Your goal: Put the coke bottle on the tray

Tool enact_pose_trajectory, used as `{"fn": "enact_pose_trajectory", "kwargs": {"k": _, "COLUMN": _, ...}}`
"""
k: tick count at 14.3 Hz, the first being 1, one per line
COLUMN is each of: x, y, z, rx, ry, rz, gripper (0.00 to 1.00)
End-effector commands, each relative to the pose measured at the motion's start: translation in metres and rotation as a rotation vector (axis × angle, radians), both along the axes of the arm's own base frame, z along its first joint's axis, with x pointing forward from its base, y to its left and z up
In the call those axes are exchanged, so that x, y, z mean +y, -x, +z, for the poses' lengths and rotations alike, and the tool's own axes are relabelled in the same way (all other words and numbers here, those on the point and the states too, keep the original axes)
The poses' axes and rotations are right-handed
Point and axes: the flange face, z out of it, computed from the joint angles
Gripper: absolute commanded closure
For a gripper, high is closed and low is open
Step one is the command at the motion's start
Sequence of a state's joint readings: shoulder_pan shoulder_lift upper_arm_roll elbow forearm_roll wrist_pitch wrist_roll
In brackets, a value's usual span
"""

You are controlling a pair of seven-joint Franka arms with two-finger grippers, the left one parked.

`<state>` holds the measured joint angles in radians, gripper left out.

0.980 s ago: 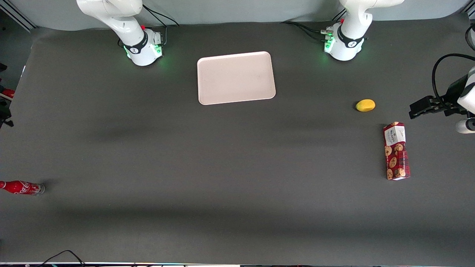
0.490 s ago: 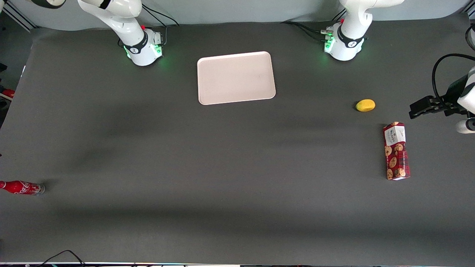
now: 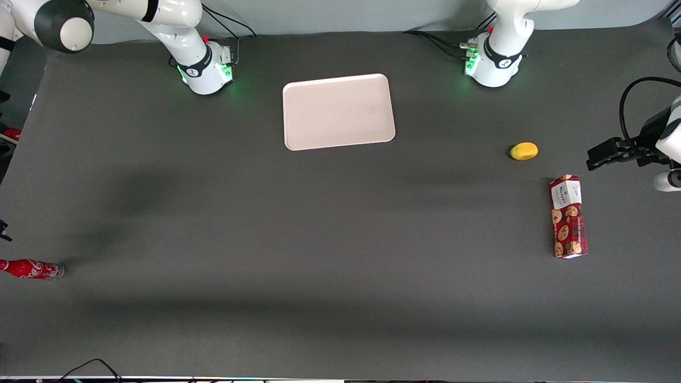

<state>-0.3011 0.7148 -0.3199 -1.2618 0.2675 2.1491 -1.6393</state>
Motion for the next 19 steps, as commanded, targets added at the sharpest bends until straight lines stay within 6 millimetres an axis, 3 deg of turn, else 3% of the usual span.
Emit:
{"fn": "enact_pose_trajectory", "kwargs": {"k": 1, "x": -0.006, "y": -0.013, "z": -0.003, "rx": -0.026, "ry": -0.013, "rz": 0.053, "gripper": 0.0}}
{"fn": "enact_pose_trajectory", "kwargs": {"k": 4, "x": -0.022, "y": -0.008, "z": -0.026, "rx": -0.026, "ry": -0.049, "rz": 0.033, "gripper": 0.0}}
{"fn": "enact_pose_trajectory", "kwargs": {"k": 6, "x": -0.017, "y": -0.011, "z": -0.034, "rx": -0.022, "ry": -0.062, "rz": 0.044, "gripper": 0.0}}
{"fn": "enact_pose_trajectory", "kwargs": {"k": 7, "x": -0.017, "y": -0.012, "z": -0.034, "rx": -0.023, "ry": -0.06, "rz": 0.046, "gripper": 0.05}}
{"fn": "enact_pose_trajectory", "kwargs": {"k": 11, "x": -0.015, "y": -0.013, "z": -0.033, "rx": -0.024, "ry": -0.057, "rz": 0.067, "gripper": 0.45}}
{"fn": "enact_pose_trajectory", "kwargs": {"k": 15, "x": -0.014, "y": -0.015, "z": -0.03, "rx": -0.025, "ry": -0.048, "rz": 0.075, "gripper": 0.68}}
{"fn": "enact_pose_trajectory", "kwargs": {"k": 18, "x": -0.012, "y": -0.015, "z": -0.026, "rx": -0.025, "ry": -0.042, "rz": 0.08, "gripper": 0.95}}
{"fn": "enact_pose_trajectory", "kwargs": {"k": 19, "x": -0.009, "y": -0.017, "z": -0.019, "rx": -0.029, "ry": -0.041, "rz": 0.082, "gripper": 0.97}}
